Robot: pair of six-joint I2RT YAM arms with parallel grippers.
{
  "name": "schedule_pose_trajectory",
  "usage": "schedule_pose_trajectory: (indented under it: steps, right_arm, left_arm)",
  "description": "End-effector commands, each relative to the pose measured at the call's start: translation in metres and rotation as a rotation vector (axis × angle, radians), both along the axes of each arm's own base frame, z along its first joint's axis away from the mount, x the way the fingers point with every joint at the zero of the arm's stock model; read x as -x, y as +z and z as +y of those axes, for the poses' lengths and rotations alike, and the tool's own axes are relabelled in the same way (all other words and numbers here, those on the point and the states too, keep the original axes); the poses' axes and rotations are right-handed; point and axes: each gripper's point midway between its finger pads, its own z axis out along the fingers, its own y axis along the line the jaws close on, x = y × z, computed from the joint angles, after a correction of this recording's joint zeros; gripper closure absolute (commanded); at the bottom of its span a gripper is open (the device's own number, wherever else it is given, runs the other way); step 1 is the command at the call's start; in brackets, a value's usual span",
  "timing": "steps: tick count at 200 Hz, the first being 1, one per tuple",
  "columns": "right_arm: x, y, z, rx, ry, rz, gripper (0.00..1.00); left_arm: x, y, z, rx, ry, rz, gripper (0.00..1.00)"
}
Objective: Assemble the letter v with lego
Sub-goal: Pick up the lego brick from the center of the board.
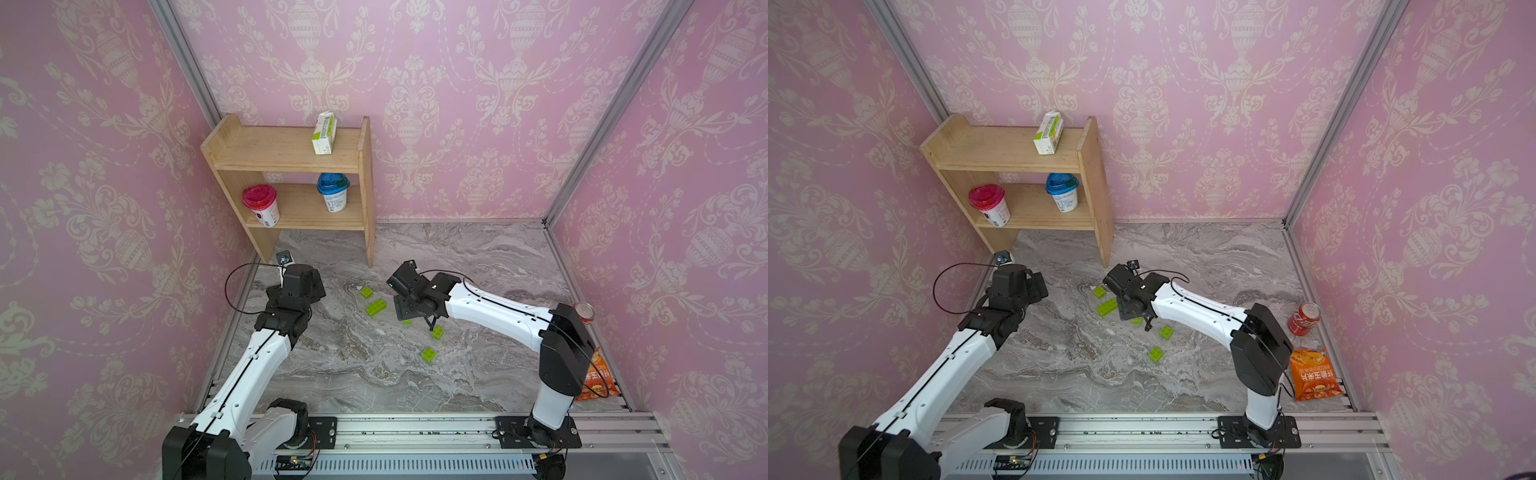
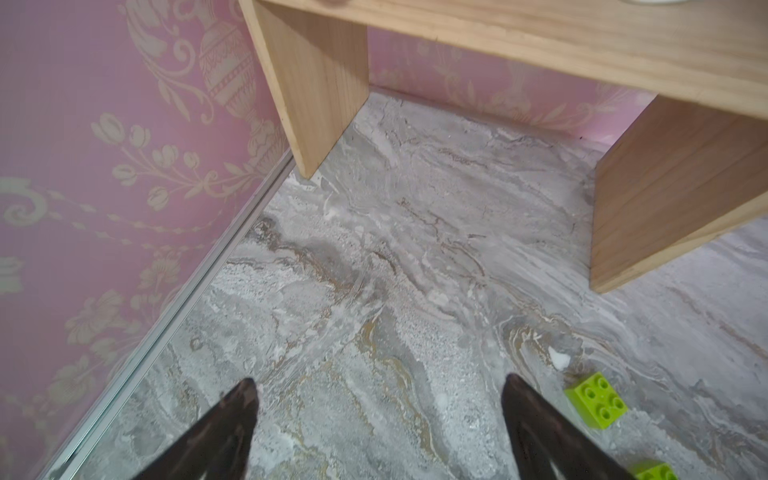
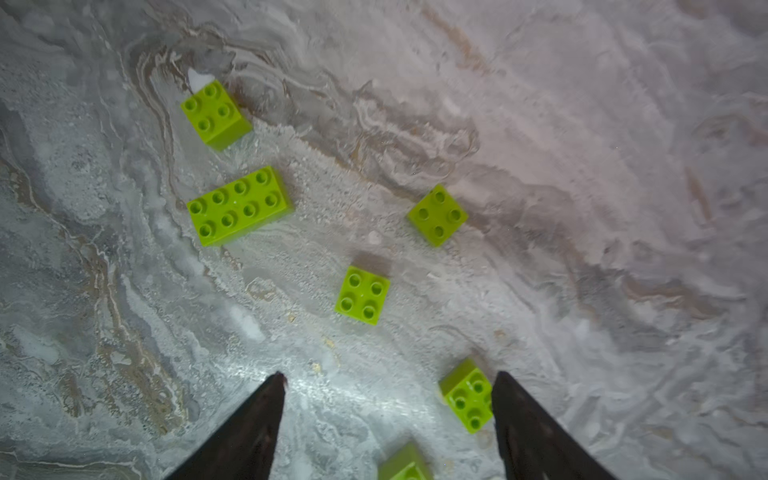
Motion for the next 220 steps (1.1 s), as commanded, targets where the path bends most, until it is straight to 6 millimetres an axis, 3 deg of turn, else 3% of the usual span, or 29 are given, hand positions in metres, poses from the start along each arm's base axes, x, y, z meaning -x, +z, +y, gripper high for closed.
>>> schedule_pose_trajectory:
  steps: [1,16,43,118,185,220]
  right_arm:
    - [0.009,-0.004,0.03,-0.046,-0.02,0.086,0.23]
    - [0.003,-0.004,0.06,0.006,0.113,0.052,0.16]
    - [-0.013,-0.017,0.079,0.103,0.297,0.031,0.0]
    - [-0.032,-0.052,0.1,0.097,0.551,0.121,0.0]
    - [-0.049,-0.074,0.114,0.07,0.58,0.131,0.01]
    - [-0.061,-0.086,0.107,0.12,0.539,0.131,0.03]
  left_arm:
    - [0.018,-0.01,0.004,0.005,0.027,0.048,0.08]
    - [0.02,-0.01,0.003,0.003,0.018,0.044,0.08]
    - [0.022,-0.007,0.002,-0.005,-0.004,0.041,0.08]
    - [0.017,-0.007,-0.004,0.021,-0.03,0.027,0.08]
    - [0.019,-0.007,-0.005,0.028,-0.032,0.021,0.08]
    - [0.02,-0.008,-0.005,0.025,-0.033,0.028,0.08]
